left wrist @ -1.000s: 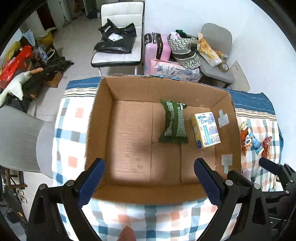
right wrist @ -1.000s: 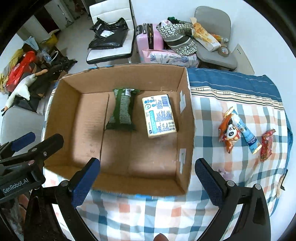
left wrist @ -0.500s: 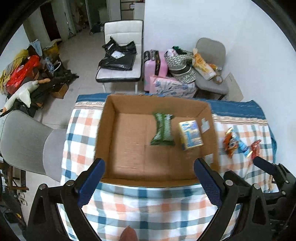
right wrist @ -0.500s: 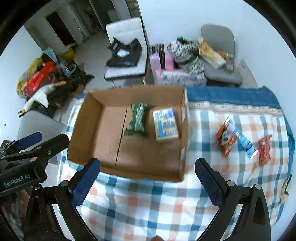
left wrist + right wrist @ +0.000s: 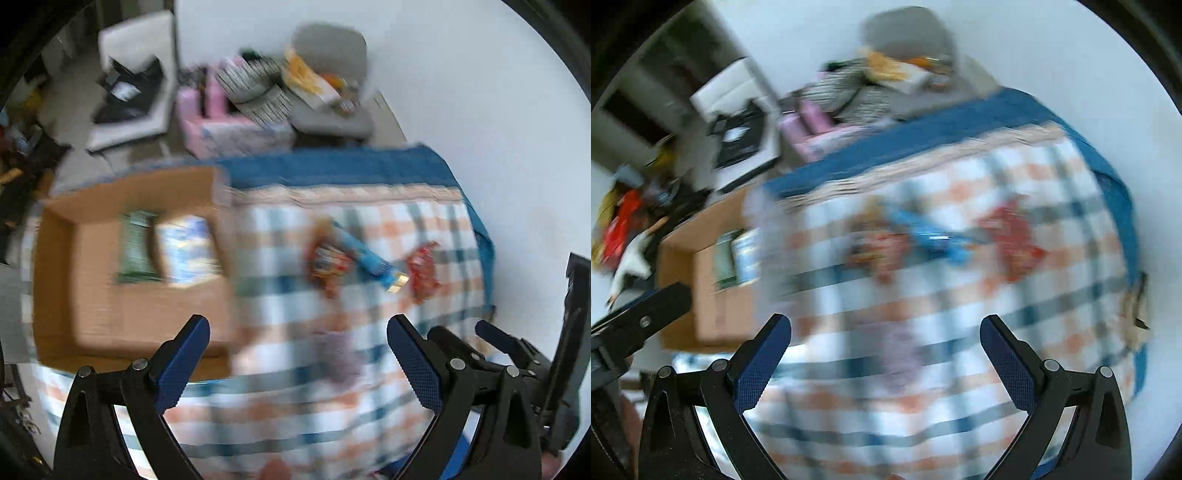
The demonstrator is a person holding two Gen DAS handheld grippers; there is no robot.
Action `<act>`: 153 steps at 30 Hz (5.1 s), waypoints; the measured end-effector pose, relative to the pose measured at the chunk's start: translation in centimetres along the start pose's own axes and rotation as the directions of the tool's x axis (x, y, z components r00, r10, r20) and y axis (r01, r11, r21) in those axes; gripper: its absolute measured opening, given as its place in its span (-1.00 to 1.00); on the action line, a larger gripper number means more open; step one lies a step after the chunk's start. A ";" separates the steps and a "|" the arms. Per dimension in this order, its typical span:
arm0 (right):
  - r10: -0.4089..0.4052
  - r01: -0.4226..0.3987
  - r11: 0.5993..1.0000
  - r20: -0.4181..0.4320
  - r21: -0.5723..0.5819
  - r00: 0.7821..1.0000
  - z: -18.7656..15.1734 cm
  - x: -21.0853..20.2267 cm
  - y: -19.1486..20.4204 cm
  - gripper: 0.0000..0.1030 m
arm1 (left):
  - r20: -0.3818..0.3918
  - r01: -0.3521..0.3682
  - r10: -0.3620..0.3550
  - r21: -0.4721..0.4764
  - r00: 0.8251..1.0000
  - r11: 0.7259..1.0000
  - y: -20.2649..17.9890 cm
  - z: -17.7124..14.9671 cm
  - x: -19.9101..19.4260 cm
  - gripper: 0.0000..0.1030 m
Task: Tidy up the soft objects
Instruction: 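Grasp the blue tube snack with left tool while right tool grasps the red candy bag, then carry both items into the box and open both tools to drop them, then withdraw both tools from the box toward the remaining items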
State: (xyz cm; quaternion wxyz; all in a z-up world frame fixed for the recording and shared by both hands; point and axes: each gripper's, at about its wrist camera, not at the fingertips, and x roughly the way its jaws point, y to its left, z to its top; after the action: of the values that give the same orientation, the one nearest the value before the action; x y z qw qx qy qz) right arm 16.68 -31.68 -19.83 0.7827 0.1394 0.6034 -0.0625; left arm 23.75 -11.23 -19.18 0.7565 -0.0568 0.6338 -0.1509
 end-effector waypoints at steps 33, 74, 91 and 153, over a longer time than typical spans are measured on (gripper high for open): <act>-0.050 0.044 0.999 -0.340 -0.025 0.939 6.5 21.2 -16.1 0.07 | -0.349 -0.078 0.102 0.082 0.931 0.994 -9.7 3.5 25.6 -0.50; 0.104 -0.119 0.981 -0.104 -0.151 0.989 -0.5 3.3 1.1 -0.09 | -0.024 0.075 -0.075 0.031 0.997 0.997 0.8 -5.9 -1.5 -0.58; 0.140 -0.191 0.944 -0.197 -0.270 0.970 -1.9 6.1 25.0 -0.09 | 0.038 -0.038 0.048 -0.220 0.998 0.975 22.6 -1.0 -6.2 -0.58; -0.065 0.035 0.944 -0.081 -0.327 0.995 -6.5 5.0 28.7 1.00 | 0.099 -0.216 0.234 -0.164 0.967 0.963 25.6 -7.0 -8.8 0.89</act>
State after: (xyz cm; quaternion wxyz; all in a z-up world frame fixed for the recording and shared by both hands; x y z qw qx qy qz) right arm 19.59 -2.06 -22.11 0.7648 -0.0043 0.6439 0.0242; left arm 19.55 16.47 -19.32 0.7981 -0.0505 0.6003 -0.0118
